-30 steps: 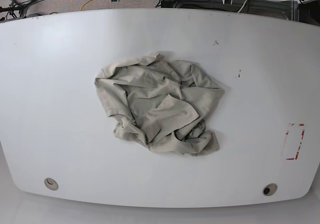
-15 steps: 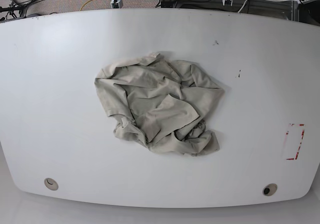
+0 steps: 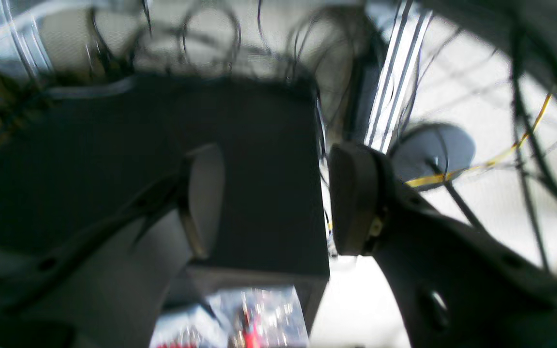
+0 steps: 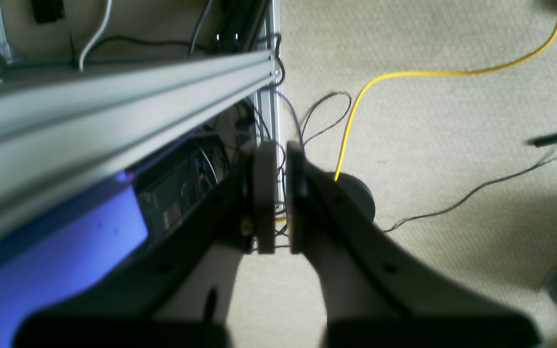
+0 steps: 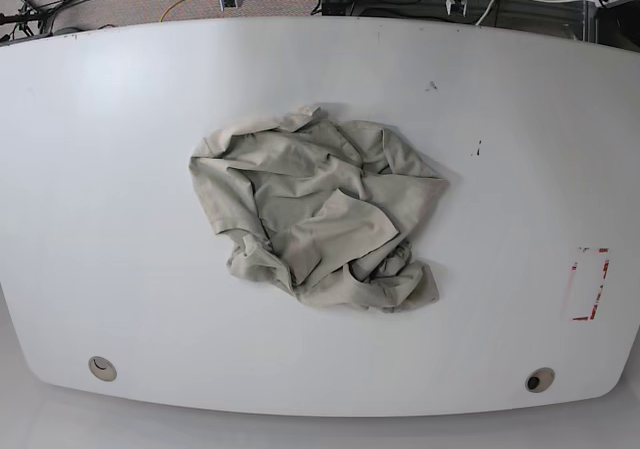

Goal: Fold the T-shirt properly

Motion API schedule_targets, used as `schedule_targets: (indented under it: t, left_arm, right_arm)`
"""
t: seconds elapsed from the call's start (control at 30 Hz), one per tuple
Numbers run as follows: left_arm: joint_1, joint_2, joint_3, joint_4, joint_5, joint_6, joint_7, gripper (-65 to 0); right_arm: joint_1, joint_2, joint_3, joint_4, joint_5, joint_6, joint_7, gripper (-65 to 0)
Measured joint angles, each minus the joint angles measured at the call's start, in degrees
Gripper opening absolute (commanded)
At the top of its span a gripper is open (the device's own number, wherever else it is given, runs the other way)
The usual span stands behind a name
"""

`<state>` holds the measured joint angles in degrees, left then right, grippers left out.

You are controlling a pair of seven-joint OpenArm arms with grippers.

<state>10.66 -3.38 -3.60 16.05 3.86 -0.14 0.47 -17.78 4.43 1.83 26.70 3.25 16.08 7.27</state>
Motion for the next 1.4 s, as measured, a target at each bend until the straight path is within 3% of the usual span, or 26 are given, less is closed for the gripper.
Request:
schedule_targets:
  t: [0.27,0.73,1.0,1.4]
  left_arm:
    - [7.21,-0.11,0.0,11.39,0.02,0.13,0.44,-32.9]
    - [20.15,-1.46,-0.02,29.68,0.04,0.15,0.74,-33.1]
    - [28.22,-1.22,-0.02,46.23,-0.02,-0.02,8.26,-33.1]
    - [40.39,-1.42,-0.22,67.91,0.0,0.11,12.04,-33.1]
  right_arm:
    - [-6.14,-1.53,-0.02,10.38,-0.09,-0.02,-1.84,-62.1]
    - [-16.79,-1.44,0.2,27.91,-0.09,-0.15,-7.39,-62.1]
    - [-23.58,-1.2,0.28,38.99,-0.04,-0.09,-8.57,-62.1]
    - [-34.67,-0.92,0.37,55.95,0.0,-0.07,-10.4,-62.1]
